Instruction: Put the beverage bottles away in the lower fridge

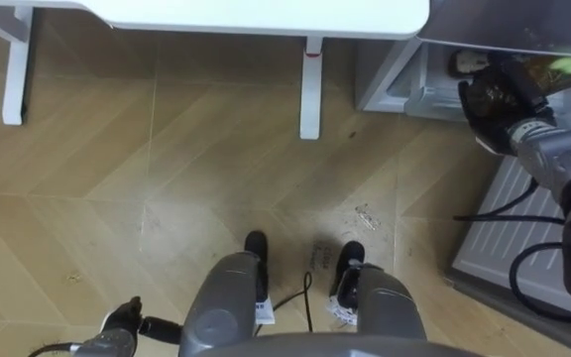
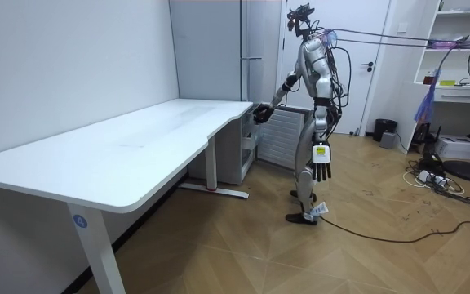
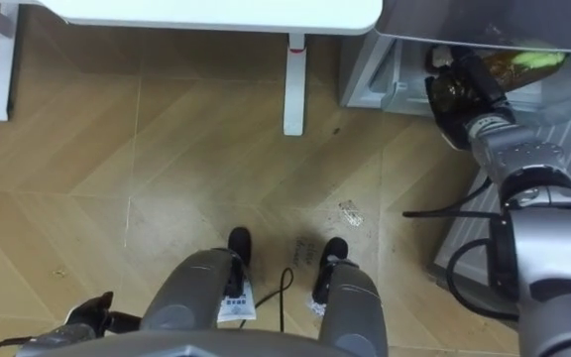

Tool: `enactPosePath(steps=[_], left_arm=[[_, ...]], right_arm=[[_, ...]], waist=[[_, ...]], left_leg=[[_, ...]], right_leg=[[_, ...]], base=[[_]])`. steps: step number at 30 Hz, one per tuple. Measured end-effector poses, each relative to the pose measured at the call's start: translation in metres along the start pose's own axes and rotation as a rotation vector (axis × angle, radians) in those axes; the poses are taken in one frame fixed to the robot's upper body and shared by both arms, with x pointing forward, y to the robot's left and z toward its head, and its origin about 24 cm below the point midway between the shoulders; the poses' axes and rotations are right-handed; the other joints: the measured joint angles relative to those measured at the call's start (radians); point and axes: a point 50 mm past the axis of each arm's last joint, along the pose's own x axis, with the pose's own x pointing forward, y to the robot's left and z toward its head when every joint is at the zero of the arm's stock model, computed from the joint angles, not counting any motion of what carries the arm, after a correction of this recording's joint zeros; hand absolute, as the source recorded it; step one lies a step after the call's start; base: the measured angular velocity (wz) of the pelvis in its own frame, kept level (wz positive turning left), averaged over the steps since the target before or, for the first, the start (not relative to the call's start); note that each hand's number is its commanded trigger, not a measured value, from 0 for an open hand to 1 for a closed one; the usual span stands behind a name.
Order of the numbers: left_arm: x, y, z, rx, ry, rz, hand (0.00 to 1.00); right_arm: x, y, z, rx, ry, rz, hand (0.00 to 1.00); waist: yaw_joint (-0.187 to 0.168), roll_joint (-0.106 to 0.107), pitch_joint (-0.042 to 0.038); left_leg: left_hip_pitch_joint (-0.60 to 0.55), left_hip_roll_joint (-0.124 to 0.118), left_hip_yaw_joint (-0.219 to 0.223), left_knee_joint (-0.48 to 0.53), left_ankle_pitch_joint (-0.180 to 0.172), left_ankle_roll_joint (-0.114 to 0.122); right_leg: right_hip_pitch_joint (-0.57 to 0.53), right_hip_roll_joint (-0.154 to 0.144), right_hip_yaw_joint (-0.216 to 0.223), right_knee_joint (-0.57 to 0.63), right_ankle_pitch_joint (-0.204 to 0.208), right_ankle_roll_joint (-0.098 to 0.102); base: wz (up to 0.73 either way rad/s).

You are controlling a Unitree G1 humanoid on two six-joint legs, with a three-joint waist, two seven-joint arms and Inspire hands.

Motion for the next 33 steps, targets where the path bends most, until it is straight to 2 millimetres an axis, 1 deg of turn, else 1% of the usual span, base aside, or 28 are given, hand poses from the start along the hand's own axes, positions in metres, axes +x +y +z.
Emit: enactPosePath(steps=[10,13,28,33], left_arm=[[0.0002,-0.0010,0.0022,0.010,-0.006,-0.004,0.00],[0.0002,-0.0013,0.0023,-0.010,-0.006,-0.007,0.00],[0.0002,0.0000,0.0024,-0.022,-0.006,-0.006,0.00],[0.0002,0.0000,0.0022,-0.022,-0.005,-0.006,0.00]], right_arm=[[-0.0001,-0.0001,0.0009,-0.052,-0.004,0.002,0.00],[-0.0008,0.0015,0.0044,-0.074,-0.013,0.023,0.00],[-0.0010,0.0018,0.0050,-0.080,-0.014,0.032,0.00],[-0.0018,0.0008,0.0094,-0.122,-0.025,0.025,0.00]], waist=[[0.005,0.000,0.0000],[0.004,0.000,0.0000],[0.004,0.000,-0.0002],[0.002,0.001,-0.0006]], left_leg=[[0.000,0.000,0.002,-0.001,0.000,0.000],[0.000,0.000,0.002,0.000,0.000,0.000],[-0.001,0.000,0.002,-0.001,0.000,0.000],[0.001,0.000,0.002,0.001,0.000,0.000]], right_leg=[[0.001,-0.002,-0.004,-0.001,0.000,0.001],[0.002,-0.002,-0.005,-0.001,0.000,0.001],[0.002,-0.002,-0.006,0.000,0.000,0.001],[0.006,-0.002,-0.008,0.000,0.000,0.001]], base=[[0.00],[0.00],[0.00],[0.00]])
